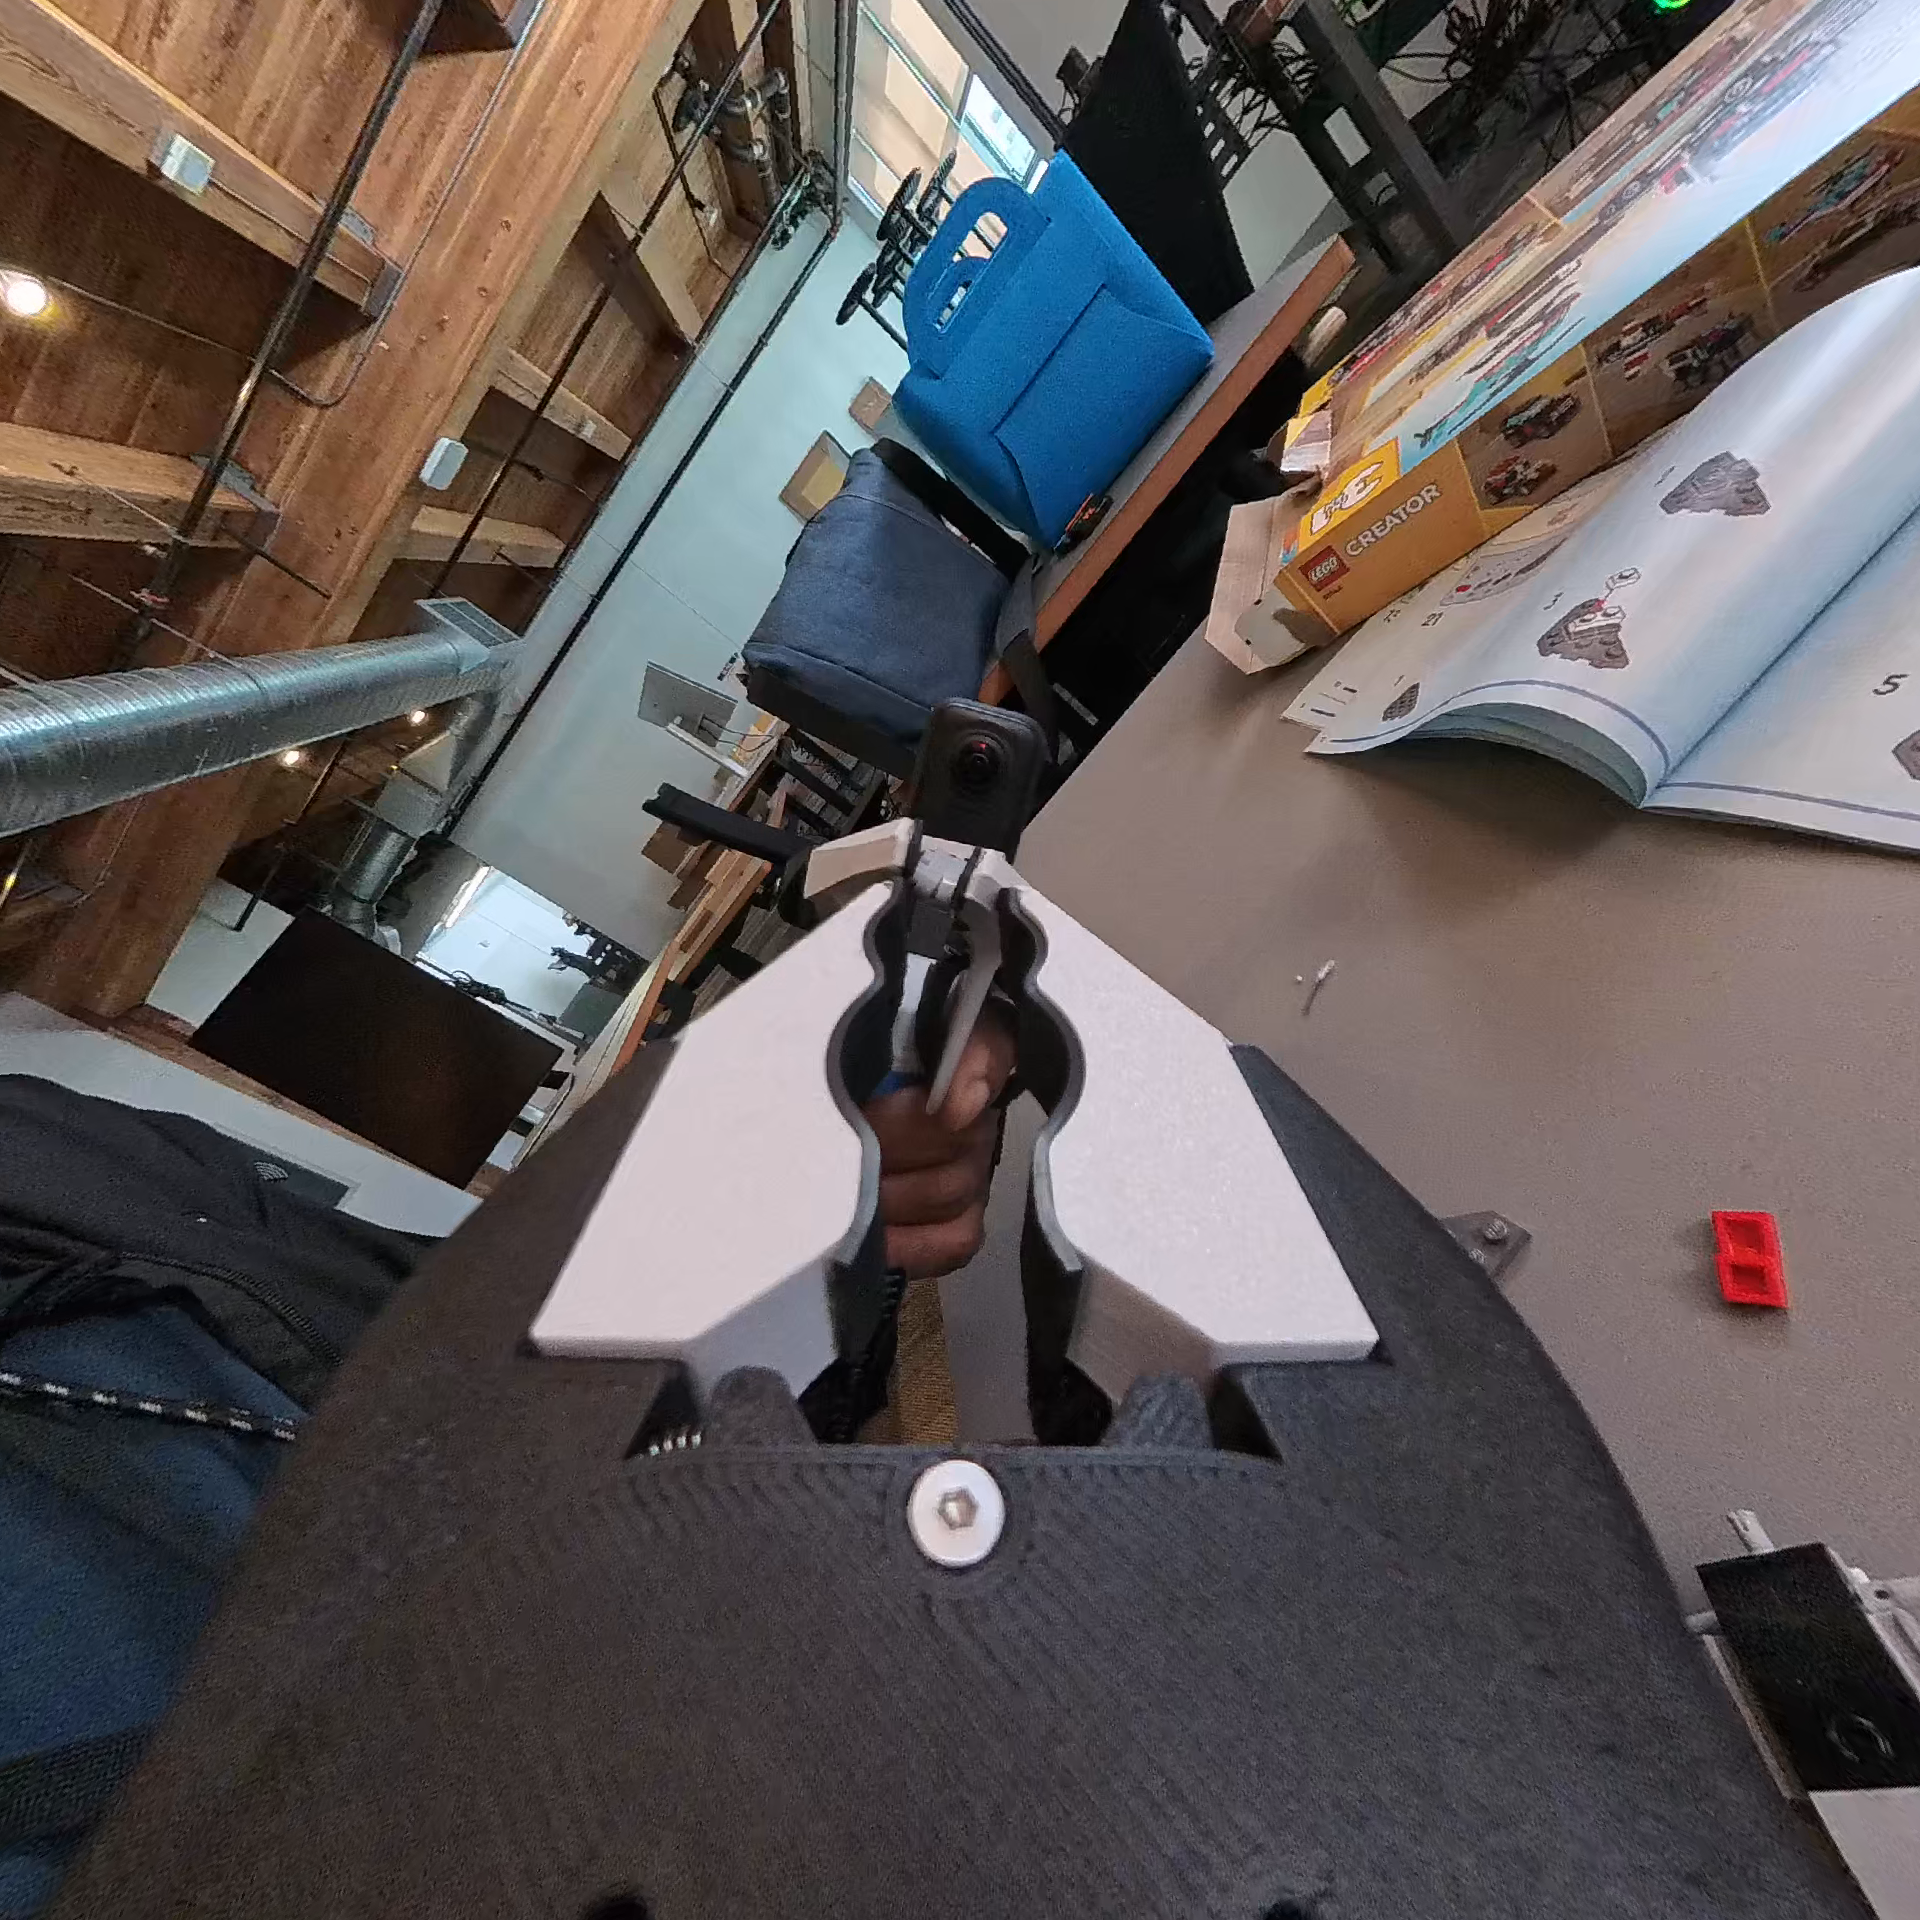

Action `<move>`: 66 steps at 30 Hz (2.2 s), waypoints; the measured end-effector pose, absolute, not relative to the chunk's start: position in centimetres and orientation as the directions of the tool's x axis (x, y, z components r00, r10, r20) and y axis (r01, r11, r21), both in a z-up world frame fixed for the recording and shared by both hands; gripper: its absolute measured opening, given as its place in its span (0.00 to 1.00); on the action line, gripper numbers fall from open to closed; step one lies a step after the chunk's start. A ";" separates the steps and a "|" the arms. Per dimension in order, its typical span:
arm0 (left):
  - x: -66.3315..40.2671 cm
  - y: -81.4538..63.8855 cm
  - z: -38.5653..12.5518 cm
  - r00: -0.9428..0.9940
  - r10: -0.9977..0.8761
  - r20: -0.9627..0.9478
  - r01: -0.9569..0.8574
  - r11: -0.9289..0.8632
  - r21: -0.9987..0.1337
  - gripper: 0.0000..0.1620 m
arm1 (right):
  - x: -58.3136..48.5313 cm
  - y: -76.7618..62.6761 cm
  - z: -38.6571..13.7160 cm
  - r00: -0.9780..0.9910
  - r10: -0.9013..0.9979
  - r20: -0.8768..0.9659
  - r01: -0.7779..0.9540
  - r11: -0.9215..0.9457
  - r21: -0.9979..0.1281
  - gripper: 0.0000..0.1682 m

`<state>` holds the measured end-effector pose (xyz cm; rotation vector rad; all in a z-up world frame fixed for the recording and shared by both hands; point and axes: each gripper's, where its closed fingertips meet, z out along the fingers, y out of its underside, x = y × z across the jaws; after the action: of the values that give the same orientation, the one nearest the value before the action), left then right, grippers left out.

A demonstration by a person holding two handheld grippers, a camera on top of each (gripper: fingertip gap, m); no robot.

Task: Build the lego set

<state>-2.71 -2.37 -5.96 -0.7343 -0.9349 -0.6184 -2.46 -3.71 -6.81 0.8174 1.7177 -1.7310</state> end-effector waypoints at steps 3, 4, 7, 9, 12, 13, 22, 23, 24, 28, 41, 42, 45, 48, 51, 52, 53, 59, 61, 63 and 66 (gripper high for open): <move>-2.8 -2.4 -6.0 0.459 -0.150 0.876 0.741 0.609 -0.284 0.06 | -2.5 -3.7 -6.8 -0.664 0.036 -0.747 0.747 -0.022 -0.665 0.09; -2.8 -2.4 -6.0 0.458 -0.152 0.876 0.740 0.611 -0.281 0.06 | -2.5 -3.7 -6.8 -0.667 0.040 -0.744 0.744 -0.023 -0.668 0.09; -2.8 -2.4 -6.0 0.457 -0.152 0.876 0.740 0.612 -0.280 0.06 | -2.5 -3.7 -6.8 -0.668 0.044 -0.743 0.743 -0.021 -0.669 0.09; -2.8 -2.4 -6.0 0.457 -0.147 0.877 0.739 0.612 -0.283 0.06 | -2.5 -3.7 -6.8 -0.669 0.049 -0.742 0.742 -0.020 -0.670 0.09; -2.8 -2.4 -6.0 0.457 -0.146 0.877 0.738 0.613 -0.283 0.06 | -2.6 -3.7 -6.8 -0.667 0.050 -0.743 0.743 -0.022 -0.668 0.09; -2.8 -2.4 -6.0 0.458 -0.143 0.877 0.737 0.612 -0.285 0.06 | -2.6 -3.7 -6.8 -0.665 0.050 -0.745 0.745 -0.023 -0.667 0.09; -2.9 -2.4 -6.2 0.452 -0.137 0.881 0.734 0.619 -0.281 0.06 | -2.7 -3.8 -6.9 -0.658 0.056 -0.751 0.751 -0.038 -0.660 0.09; -3.0 -2.5 -6.2 0.451 -0.139 0.882 0.734 0.620 -0.278 0.06 | -2.7 -3.8 -6.9 -0.659 0.058 -0.750 0.749 -0.038 -0.661 0.09; -3.0 -2.5 -6.2 0.449 -0.140 0.882 0.734 0.621 -0.275 0.06 | -2.8 -3.8 -7.0 -0.659 0.061 -0.749 0.749 -0.038 -0.662 0.09; -3.3 -2.6 -6.4 0.427 -0.166 0.889 0.735 0.637 -0.234 0.06 | -3.1 -3.9 -7.1 -0.672 0.079 -0.736 0.735 -0.048 -0.676 0.09; -4.1 -3.5 -7.6 0.286 -0.363 0.887 0.760 0.649 0.021 0.05 | -4.1 -3.4 -7.3 -0.932 0.256 -0.257 0.280 0.058 -0.958 0.12; -4.1 -3.5 -7.6 0.279 -0.375 0.884 0.764 0.645 0.032 0.05 | -4.0 -3.5 -7.4 -0.937 0.253 -0.241 0.265 0.067 -0.962 0.11; -4.0 -3.2 -7.6 0.270 -0.389 0.881 0.773 0.633 0.043 0.06 | -3.7 -3.6 -7.5 -0.948 0.240 -0.212 0.237 0.083 -0.968 0.11; -3.9 -3.0 -7.5 0.270 -0.387 0.882 0.781 0.624 0.035 0.05 | -3.5 -3.7 -7.6 -0.957 0.239 -0.164 0.194 0.108 -0.975 0.11; -3.8 -2.6 -7.5 0.268 -0.377 0.887 0.790 0.613 0.021 0.05 | -3.4 -3.8 -8.0 -0.962 0.248 -0.115 0.155 0.148 -0.977 0.11; -3.8 -2.5 -7.6 0.268 -0.369 0.890 0.792 0.611 0.015 0.05 | -3.5 -3.8 -8.1 -0.963 0.251 -0.102 0.144 0.156 -0.977 0.11; -3.7 -2.4 -7.6 0.268 -0.361 0.893 0.794 0.608 0.008 0.05 | -3.5 -3.8 -8.2 -0.963 0.255 -0.093 0.137 0.162 -0.977 0.11; -3.7 -2.2 -8.0 0.263 -0.314 0.912 0.794 0.607 -0.019 0.05 | -3.3 -3.7 -8.5 -0.970 0.236 -0.060 0.104 0.180 -0.978 0.08; -3.7 -2.1 -8.1 0.258 -0.311 0.915 0.796 0.605 -0.019 0.05 | -3.3 -3.6 -8.5 -0.972 0.232 -0.041 0.086 0.188 -0.978 0.07; -3.7 -2.0 -8.0 0.257 -0.314 0.914 0.798 0.602 -0.018 0.05 | -3.2 -3.6 -8.5 -0.974 0.226 -0.028 0.073 0.192 -0.979 0.07; -3.7 -1.9 -8.0 0.253 -0.317 0.914 0.800 0.599 -0.013 0.05 | -3.1 -3.5 -8.4 -0.976 0.214 -0.025 0.068 0.198 -0.978 0.07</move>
<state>-3.65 -1.95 -8.02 -0.5438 -1.0591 -0.8122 -3.13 -3.48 -8.41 0.2988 2.5191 -2.0449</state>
